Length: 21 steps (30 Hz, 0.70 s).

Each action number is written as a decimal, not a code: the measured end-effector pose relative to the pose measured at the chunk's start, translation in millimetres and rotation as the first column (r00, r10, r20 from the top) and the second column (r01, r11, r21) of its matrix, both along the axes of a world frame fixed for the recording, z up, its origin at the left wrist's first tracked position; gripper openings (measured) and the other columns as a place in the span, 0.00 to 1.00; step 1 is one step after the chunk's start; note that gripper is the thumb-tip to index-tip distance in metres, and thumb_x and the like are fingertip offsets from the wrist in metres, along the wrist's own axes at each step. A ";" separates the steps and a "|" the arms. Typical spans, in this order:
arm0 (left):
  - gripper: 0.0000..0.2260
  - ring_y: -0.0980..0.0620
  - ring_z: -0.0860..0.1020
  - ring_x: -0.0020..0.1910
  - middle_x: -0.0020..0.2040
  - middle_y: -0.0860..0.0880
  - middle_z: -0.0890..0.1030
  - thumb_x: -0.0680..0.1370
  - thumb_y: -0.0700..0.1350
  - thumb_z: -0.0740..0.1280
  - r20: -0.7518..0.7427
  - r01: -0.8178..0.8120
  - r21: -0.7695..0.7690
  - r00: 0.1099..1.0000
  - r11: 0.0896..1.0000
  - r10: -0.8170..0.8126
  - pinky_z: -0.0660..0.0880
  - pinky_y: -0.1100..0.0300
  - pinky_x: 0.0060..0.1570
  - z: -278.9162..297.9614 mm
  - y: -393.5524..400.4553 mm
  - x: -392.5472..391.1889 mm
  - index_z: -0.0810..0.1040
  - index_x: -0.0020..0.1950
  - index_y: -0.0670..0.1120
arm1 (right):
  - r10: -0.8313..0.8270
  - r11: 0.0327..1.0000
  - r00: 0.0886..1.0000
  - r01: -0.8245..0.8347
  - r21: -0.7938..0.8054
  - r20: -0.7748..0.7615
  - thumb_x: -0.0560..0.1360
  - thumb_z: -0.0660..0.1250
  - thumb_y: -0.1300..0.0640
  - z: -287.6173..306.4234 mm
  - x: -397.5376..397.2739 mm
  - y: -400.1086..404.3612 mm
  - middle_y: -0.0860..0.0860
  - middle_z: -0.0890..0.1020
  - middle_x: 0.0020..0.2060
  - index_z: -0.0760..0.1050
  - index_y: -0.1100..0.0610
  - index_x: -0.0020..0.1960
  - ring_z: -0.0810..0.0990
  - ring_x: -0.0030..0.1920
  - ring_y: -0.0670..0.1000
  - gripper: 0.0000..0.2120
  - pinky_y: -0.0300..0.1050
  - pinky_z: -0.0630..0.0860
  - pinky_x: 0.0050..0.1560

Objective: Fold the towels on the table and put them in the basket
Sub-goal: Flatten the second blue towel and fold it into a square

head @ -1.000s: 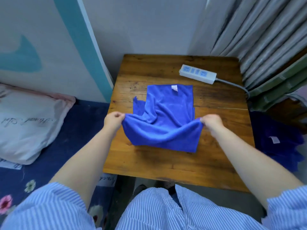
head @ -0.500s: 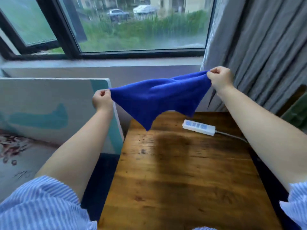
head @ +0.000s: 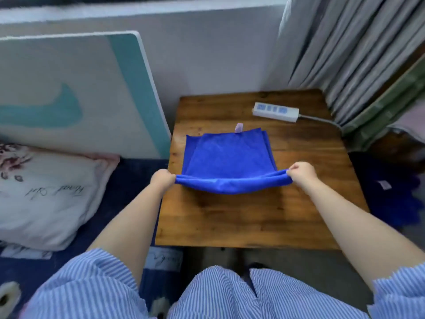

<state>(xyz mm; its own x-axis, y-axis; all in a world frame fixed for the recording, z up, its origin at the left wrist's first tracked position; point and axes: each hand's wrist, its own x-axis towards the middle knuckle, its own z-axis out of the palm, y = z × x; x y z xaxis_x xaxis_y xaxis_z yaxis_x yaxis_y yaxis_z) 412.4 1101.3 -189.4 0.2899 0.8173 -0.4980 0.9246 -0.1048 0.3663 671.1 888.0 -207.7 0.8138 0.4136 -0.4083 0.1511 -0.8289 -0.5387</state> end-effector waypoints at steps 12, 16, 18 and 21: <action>0.09 0.41 0.73 0.58 0.54 0.43 0.75 0.77 0.43 0.59 -0.392 0.206 -0.306 0.863 0.930 -0.320 0.70 0.52 0.59 -80.1 -65.5 -74.6 0.73 0.53 0.42 | 0.000 0.929 0.987 -0.060 -0.364 -0.162 0.73 0.59 0.67 -67.7 -85.9 -95.9 0.58 0.76 0.42 0.71 0.59 0.34 0.72 0.44 0.55 0.10 0.40 0.65 0.44; 0.12 0.44 0.74 0.56 0.57 0.45 0.76 0.77 0.45 0.59 -0.411 0.210 -0.303 0.851 0.929 -0.326 0.71 0.54 0.55 -85.6 -69.7 -83.4 0.73 0.57 0.42 | -0.066 0.946 0.994 0.035 -0.323 -0.086 0.73 0.58 0.69 -73.0 -90.6 -103.3 0.63 0.79 0.53 0.76 0.66 0.50 0.76 0.54 0.60 0.10 0.45 0.71 0.51; 0.15 0.46 0.74 0.54 0.59 0.46 0.76 0.77 0.48 0.59 -0.395 0.223 -0.291 0.858 0.931 -0.329 0.71 0.55 0.54 -86.1 -61.4 -76.8 0.73 0.60 0.42 | -0.074 0.960 0.995 0.052 -0.277 -0.067 0.73 0.58 0.69 -70.3 -87.1 -97.9 0.63 0.79 0.54 0.75 0.66 0.50 0.75 0.55 0.61 0.10 0.45 0.69 0.49; 0.11 0.47 0.70 0.48 0.50 0.47 0.74 0.78 0.48 0.58 -0.350 0.251 -0.254 0.876 0.934 -0.331 0.70 0.57 0.49 -82.4 -44.9 -53.9 0.73 0.55 0.44 | -0.014 0.979 0.998 0.002 -0.205 -0.061 0.73 0.58 0.67 -65.7 -73.3 -76.9 0.63 0.80 0.50 0.72 0.61 0.42 0.74 0.46 0.58 0.06 0.41 0.64 0.43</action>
